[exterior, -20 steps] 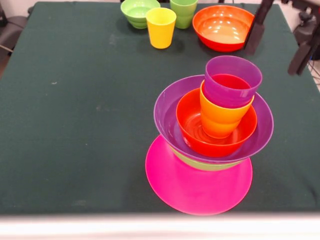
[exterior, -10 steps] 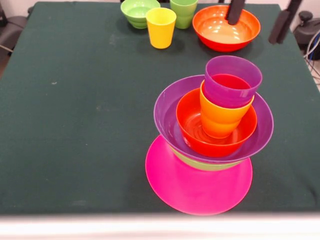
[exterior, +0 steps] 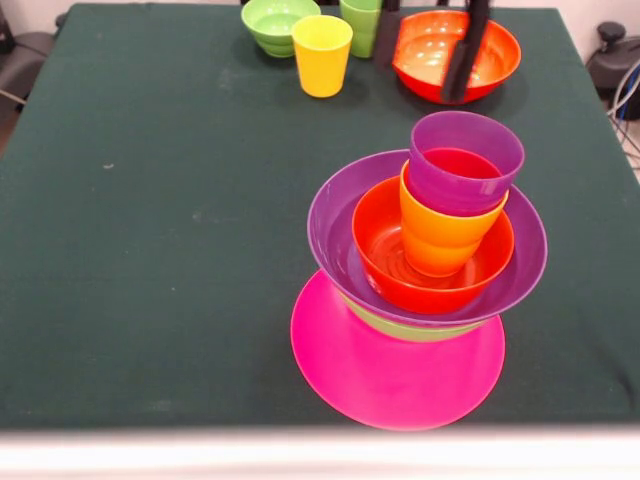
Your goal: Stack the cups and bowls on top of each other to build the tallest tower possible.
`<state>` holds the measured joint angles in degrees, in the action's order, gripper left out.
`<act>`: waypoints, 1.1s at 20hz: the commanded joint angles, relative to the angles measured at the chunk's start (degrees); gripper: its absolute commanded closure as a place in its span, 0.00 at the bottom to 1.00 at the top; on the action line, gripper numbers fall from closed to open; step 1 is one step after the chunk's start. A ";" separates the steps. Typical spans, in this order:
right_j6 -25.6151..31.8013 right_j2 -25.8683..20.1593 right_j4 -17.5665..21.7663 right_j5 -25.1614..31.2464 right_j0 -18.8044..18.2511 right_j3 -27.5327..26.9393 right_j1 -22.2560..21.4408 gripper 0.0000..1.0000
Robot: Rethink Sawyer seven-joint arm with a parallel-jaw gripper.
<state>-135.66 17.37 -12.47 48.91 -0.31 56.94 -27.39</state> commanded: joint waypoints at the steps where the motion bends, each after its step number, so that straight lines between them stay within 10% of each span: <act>1: 16.44 -10.25 6.38 -5.59 -2.53 17.05 -3.13 0.00; 22: 11.66 -17.99 17.31 -17.10 -11.66 32.51 -7.23 0.00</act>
<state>-135.66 6.91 -1.21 35.12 -10.21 81.19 -34.81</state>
